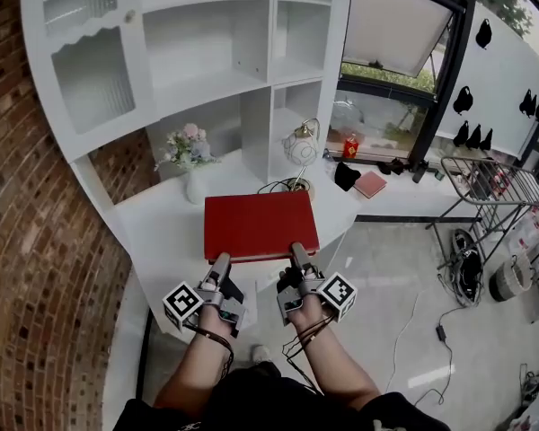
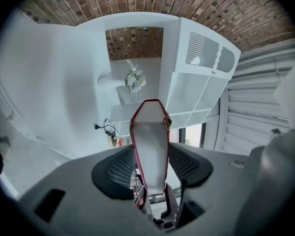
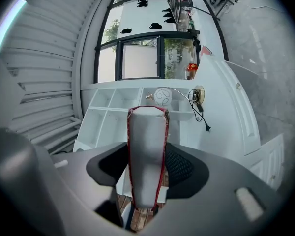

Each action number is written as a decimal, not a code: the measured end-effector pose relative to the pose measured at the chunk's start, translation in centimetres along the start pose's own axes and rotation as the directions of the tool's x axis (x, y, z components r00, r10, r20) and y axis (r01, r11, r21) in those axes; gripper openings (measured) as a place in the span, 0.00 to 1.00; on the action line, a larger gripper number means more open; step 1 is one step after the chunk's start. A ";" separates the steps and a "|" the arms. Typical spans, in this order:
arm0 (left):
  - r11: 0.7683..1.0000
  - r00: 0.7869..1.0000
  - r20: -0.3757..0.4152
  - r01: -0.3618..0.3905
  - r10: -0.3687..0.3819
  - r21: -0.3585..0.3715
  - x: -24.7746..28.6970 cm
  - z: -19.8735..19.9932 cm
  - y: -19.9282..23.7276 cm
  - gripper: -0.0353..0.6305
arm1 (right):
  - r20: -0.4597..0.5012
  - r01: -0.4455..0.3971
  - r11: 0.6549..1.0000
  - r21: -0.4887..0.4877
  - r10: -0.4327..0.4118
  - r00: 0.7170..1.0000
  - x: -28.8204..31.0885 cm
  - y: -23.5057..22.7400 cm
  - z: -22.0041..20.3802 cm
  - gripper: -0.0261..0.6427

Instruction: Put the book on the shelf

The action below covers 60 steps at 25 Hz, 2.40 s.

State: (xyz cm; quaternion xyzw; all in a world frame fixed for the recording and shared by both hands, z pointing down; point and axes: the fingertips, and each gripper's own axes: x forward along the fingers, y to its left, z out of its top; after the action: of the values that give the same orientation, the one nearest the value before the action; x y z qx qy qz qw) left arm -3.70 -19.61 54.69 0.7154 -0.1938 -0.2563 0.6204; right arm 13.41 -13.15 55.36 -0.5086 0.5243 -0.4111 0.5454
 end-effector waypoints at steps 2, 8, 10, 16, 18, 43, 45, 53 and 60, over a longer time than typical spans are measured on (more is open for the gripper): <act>1.000 1.000 0.014 -0.007 0.007 -0.001 1.9 1.0 0.6 0.39 | -0.013 0.002 1.000 -0.001 -0.002 1.000 2.3 -0.6 0.8 0.40; 1.000 0.999 0.047 -0.014 0.014 -0.010 7.5 3.9 1.8 0.39 | -0.051 0.018 1.000 -0.002 -0.018 0.999 8.8 -1.8 2.7 0.40; 1.000 0.998 0.053 -0.022 0.022 -0.006 9.2 4.7 1.9 0.39 | -0.060 0.019 1.000 0.001 -0.019 0.998 10.7 -2.0 3.5 0.40; 0.999 0.996 0.081 -0.027 0.025 0.019 12.5 6.7 1.0 0.39 | -0.088 0.011 1.000 0.025 -0.009 0.996 14.8 -1.6 4.5 0.40; 0.999 0.995 0.094 -0.028 0.026 0.021 13.1 7.2 0.8 0.39 | -0.104 0.009 0.999 0.031 -0.006 0.995 15.9 -1.4 4.6 0.40; 0.991 0.881 0.473 -0.068 0.007 0.112 16.3 11.4 -1.2 0.39 | -0.492 -0.049 0.994 0.097 0.091 0.866 28.0 0.2 3.9 0.40; 0.991 0.878 0.479 -0.065 0.003 0.113 16.7 11.6 -1.3 0.39 | -0.501 -0.058 0.994 0.094 0.098 0.860 28.6 0.4 4.1 0.40; 0.992 0.876 0.481 -0.022 -0.042 0.127 18.3 11.5 -2.7 0.39 | -0.511 -0.080 0.992 0.096 0.118 0.851 30.0 1.2 4.8 0.40; 0.989 0.879 0.474 -0.021 -0.052 0.146 18.9 11.8 -3.7 0.39 | -0.500 -0.119 0.988 0.097 0.152 0.853 30.5 2.9 5.4 0.40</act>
State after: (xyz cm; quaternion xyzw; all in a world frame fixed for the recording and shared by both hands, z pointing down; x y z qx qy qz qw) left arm 3.94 -39.59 47.52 0.6758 -0.3529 -0.4143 0.4972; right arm 21.92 -42.01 47.41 -0.3276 0.6704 -0.5068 0.4318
